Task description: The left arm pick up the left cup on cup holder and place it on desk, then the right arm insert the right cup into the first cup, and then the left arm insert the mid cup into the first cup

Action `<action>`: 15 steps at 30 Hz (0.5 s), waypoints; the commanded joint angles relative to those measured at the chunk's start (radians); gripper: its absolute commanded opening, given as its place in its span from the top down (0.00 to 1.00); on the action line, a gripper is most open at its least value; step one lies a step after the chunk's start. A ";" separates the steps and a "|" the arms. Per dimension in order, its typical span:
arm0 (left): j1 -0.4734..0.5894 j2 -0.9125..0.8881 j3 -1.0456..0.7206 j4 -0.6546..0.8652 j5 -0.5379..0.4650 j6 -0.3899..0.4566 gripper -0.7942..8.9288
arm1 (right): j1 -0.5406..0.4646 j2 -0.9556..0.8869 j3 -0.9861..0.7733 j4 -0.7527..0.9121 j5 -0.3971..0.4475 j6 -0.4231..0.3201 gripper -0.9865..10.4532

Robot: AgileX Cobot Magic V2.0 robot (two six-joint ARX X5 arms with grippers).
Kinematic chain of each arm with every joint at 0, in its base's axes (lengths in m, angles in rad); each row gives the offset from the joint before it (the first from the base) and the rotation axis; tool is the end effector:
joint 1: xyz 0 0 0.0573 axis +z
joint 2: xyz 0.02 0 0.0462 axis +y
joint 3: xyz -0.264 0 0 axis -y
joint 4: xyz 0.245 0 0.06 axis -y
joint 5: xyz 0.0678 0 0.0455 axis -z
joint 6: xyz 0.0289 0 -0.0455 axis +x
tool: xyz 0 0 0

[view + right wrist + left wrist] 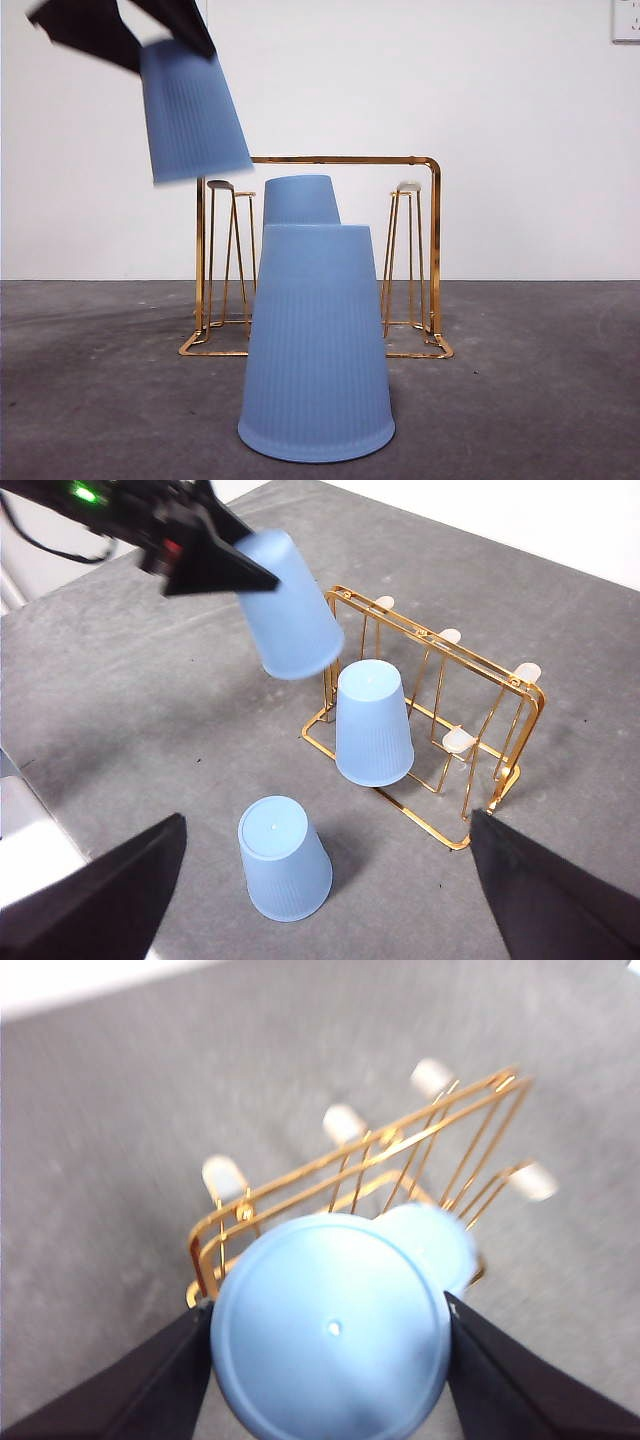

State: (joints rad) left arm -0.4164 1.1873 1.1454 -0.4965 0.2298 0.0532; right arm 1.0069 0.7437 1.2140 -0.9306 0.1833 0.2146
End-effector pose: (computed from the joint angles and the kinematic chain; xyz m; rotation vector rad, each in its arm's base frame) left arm 0.2268 -0.1075 0.3488 0.1011 0.5285 -0.6448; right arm 0.0596 0.0843 0.4040 -0.0654 0.4749 0.7598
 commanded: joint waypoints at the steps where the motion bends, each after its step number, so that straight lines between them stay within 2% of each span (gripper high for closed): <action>1: -0.003 -0.060 0.027 -0.016 -0.002 -0.021 0.63 | 0.009 0.006 0.015 0.009 0.002 0.011 0.52; 7: -0.043 -0.203 0.027 -0.145 0.015 -0.061 0.63 | 0.009 0.006 0.015 0.010 0.005 0.011 0.52; 15: -0.208 -0.277 0.027 -0.286 0.059 -0.118 0.63 | 0.009 0.006 0.015 0.010 0.041 0.011 0.52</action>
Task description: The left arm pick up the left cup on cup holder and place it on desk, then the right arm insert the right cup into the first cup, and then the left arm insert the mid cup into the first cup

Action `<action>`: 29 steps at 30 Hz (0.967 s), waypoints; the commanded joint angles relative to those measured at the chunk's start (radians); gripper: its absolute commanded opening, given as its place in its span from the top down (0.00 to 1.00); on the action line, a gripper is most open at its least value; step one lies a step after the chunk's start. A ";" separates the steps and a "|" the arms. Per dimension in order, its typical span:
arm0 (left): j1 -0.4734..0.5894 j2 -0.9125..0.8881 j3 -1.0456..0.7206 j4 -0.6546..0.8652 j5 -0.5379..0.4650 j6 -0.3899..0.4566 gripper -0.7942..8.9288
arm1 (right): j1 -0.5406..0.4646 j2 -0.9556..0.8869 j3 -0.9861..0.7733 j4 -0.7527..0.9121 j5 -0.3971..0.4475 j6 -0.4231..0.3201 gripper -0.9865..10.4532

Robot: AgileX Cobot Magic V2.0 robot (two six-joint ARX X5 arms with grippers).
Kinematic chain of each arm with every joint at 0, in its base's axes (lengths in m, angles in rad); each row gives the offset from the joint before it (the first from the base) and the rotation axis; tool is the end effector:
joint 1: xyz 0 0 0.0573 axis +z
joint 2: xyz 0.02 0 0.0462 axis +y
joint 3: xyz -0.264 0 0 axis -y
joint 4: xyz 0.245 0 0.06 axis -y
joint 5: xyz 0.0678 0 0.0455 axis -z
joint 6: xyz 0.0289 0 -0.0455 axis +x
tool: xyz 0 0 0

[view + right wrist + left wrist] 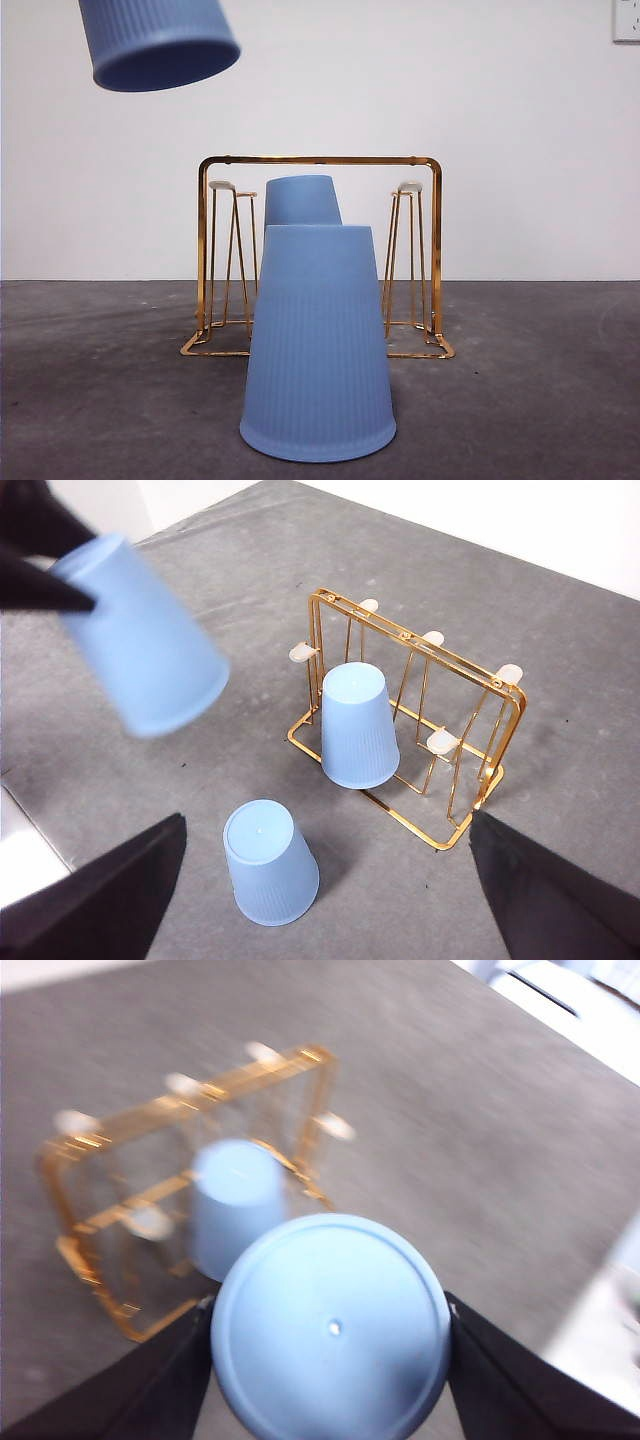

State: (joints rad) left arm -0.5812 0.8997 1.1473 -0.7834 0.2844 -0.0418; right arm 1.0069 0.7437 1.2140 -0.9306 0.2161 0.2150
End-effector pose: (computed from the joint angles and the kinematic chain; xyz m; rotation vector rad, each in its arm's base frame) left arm 0.1300 -0.0951 0.3797 0.0435 0.5639 -0.8325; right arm 0.0603 0.0837 0.4041 -0.0698 0.4664 0.7283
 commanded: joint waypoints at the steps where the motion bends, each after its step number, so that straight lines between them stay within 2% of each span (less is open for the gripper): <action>1: -0.063 0.014 0.025 0.000 0.003 -0.024 0.63 | 0.009 0.006 0.015 0.010 0.013 0.010 0.52; 12: -0.276 0.157 0.025 0.072 -0.093 -0.023 0.63 | 0.009 0.006 0.014 0.010 0.020 0.014 0.52; 16: -0.336 0.229 0.025 0.077 -0.182 0.000 0.63 | 0.009 0.006 0.014 0.010 0.020 0.019 0.52; 18: -0.353 0.263 0.025 0.083 -0.217 0.009 0.63 | 0.009 0.006 0.014 0.010 0.020 0.021 0.52; 29: -0.370 0.426 0.024 0.178 -0.217 0.011 0.63 | 0.010 0.006 0.014 0.009 0.020 0.021 0.52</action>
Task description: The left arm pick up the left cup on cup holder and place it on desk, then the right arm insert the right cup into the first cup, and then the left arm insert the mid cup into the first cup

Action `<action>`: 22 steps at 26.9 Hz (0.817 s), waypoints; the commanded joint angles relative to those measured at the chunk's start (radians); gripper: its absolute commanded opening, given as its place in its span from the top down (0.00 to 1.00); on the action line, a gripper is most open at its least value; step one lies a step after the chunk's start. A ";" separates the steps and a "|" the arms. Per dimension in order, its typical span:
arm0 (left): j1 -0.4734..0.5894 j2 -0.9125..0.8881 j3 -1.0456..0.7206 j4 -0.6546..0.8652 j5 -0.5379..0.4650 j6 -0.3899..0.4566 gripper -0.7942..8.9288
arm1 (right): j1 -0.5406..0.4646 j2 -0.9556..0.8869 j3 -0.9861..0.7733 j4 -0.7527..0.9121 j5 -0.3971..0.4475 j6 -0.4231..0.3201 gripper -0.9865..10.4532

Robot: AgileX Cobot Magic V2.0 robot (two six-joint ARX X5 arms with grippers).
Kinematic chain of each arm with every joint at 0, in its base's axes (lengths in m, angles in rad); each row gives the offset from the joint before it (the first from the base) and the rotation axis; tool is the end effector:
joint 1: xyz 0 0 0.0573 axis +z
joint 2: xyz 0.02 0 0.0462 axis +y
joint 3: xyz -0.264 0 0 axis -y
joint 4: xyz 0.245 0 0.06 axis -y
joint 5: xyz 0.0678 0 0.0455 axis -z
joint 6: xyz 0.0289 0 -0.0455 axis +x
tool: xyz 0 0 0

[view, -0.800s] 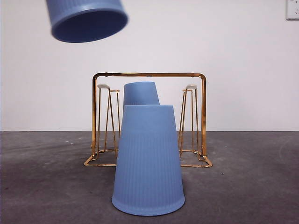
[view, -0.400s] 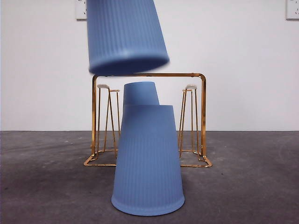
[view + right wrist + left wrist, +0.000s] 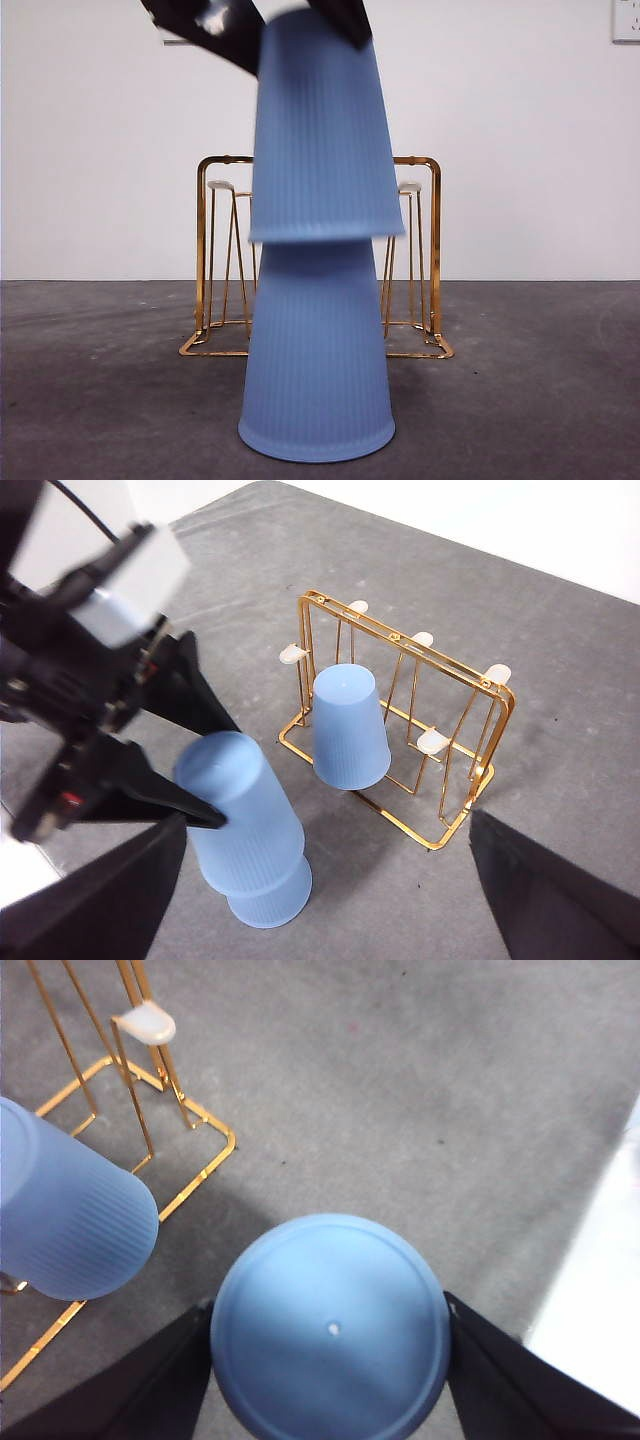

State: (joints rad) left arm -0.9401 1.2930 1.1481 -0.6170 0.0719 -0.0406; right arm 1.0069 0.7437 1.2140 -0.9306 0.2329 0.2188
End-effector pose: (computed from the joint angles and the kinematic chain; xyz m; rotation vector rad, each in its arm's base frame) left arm 0.1567 -0.2182 0.3147 0.2984 0.7389 -0.9450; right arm 0.0606 0.0834 0.4041 -0.0686 0.4632 0.7113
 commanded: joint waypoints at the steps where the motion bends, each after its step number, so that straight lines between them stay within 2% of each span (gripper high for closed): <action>1: -0.011 0.049 0.024 0.010 -0.006 0.010 0.63 | 0.010 0.006 0.014 0.008 0.003 0.017 0.52; 16: -0.009 0.204 0.024 -0.009 -0.048 0.002 0.62 | 0.010 0.006 0.011 -0.006 0.003 0.016 0.52; 17: -0.009 0.206 0.024 -0.005 -0.048 0.002 0.59 | 0.010 0.006 0.011 -0.006 0.003 0.016 0.52; 20: -0.009 0.206 0.024 0.014 -0.055 -0.005 0.43 | 0.010 0.006 0.011 -0.006 0.003 0.016 0.52; 22: -0.008 0.205 0.024 0.015 -0.055 -0.005 0.40 | 0.010 0.006 0.011 -0.006 0.003 0.016 0.52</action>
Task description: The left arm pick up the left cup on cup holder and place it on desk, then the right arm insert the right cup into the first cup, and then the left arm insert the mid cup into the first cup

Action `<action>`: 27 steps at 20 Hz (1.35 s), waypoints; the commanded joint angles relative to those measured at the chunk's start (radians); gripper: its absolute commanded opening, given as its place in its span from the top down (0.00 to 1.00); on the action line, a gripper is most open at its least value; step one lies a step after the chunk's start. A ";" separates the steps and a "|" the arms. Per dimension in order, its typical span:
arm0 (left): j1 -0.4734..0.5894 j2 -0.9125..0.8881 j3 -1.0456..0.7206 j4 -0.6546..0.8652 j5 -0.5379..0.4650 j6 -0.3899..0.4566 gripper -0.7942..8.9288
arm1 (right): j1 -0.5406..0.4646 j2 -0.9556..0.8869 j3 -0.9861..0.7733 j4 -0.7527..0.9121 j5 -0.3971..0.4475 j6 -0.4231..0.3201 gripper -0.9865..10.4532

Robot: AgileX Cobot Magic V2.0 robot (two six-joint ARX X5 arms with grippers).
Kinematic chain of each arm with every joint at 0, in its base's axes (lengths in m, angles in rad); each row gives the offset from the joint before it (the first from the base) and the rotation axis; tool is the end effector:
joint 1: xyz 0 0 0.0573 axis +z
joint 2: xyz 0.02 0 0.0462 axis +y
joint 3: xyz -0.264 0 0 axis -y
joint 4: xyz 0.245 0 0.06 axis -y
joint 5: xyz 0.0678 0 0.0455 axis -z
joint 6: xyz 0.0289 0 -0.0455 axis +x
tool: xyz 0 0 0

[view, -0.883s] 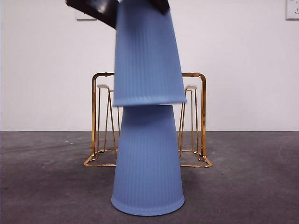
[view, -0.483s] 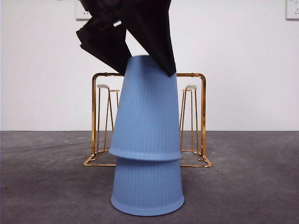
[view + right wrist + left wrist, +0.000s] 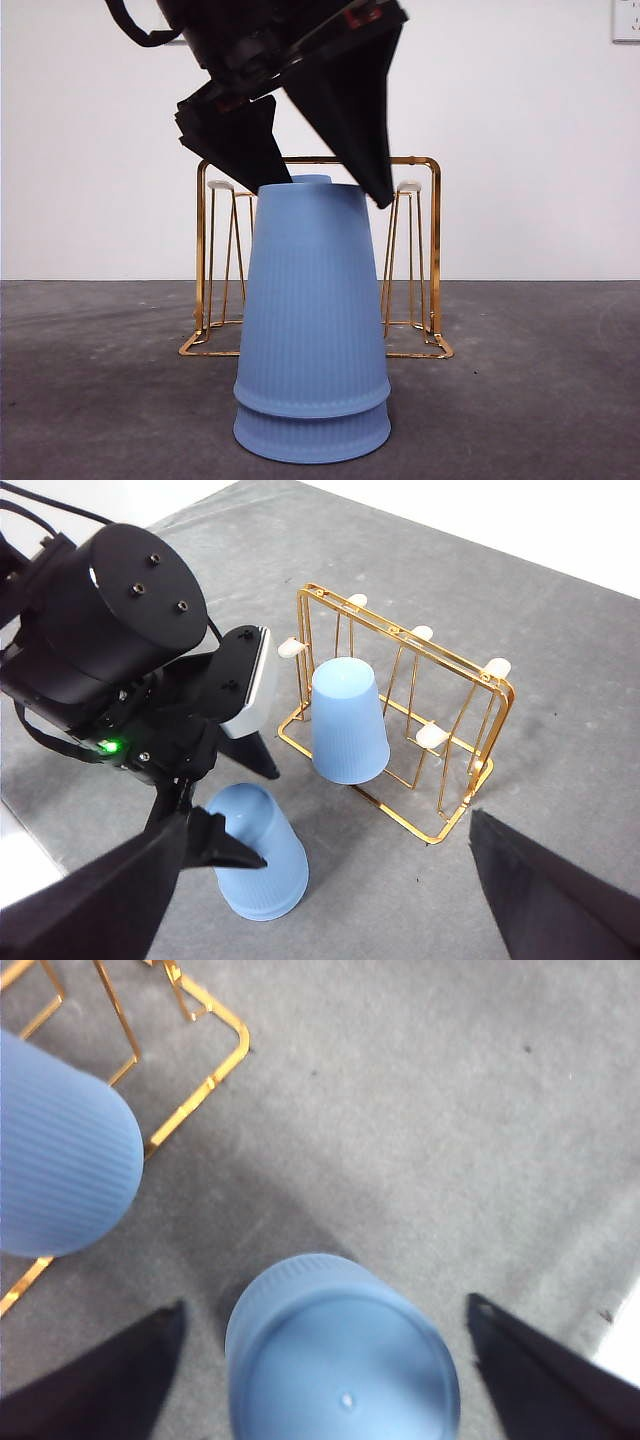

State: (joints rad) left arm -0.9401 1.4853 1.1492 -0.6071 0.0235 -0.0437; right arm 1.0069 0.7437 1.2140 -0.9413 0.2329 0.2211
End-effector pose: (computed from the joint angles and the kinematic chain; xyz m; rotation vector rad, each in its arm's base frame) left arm 0.1795 -0.2470 0.2641 0.3950 0.8952 -0.8682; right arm 0.0604 0.0830 0.4032 -0.0730 0.4728 0.7090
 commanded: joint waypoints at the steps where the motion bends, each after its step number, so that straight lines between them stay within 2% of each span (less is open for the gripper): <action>1: -0.008 0.013 0.023 0.006 -0.006 -0.002 0.40 | 0.010 0.006 0.011 0.005 0.003 0.014 0.52; 4: -0.008 -0.018 0.024 -0.001 -0.006 -0.002 0.40 | 0.010 0.006 0.011 -0.005 -0.001 0.014 0.52; 7: -0.008 -0.104 0.024 -0.008 -0.006 -0.027 0.40 | 0.010 0.006 0.011 -0.026 -0.044 0.014 0.52; 14: -0.009 -0.480 0.057 -0.204 -0.001 -0.083 0.40 | 0.010 0.059 0.011 -0.010 -0.083 0.026 0.52; 18: -0.009 -0.702 0.059 -0.269 -0.002 -0.071 0.40 | 0.009 0.164 0.011 0.110 -0.113 -0.021 0.52; 20: -0.009 -0.797 0.059 -0.310 -0.002 -0.086 0.40 | 0.002 0.234 0.011 0.172 -0.114 -0.059 0.52; 23: -0.009 -0.922 0.059 -0.363 -0.005 -0.146 0.40 | -0.029 0.335 0.011 0.283 -0.167 -0.098 0.52; 27: -0.009 -1.024 0.059 -0.435 -0.007 -0.152 0.40 | -0.076 0.436 0.011 0.402 -0.209 -0.123 0.52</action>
State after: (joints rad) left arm -0.9401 0.4602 1.1885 -1.0454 0.0231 -0.1837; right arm 0.9257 1.1618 1.2140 -0.5575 0.0265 0.1223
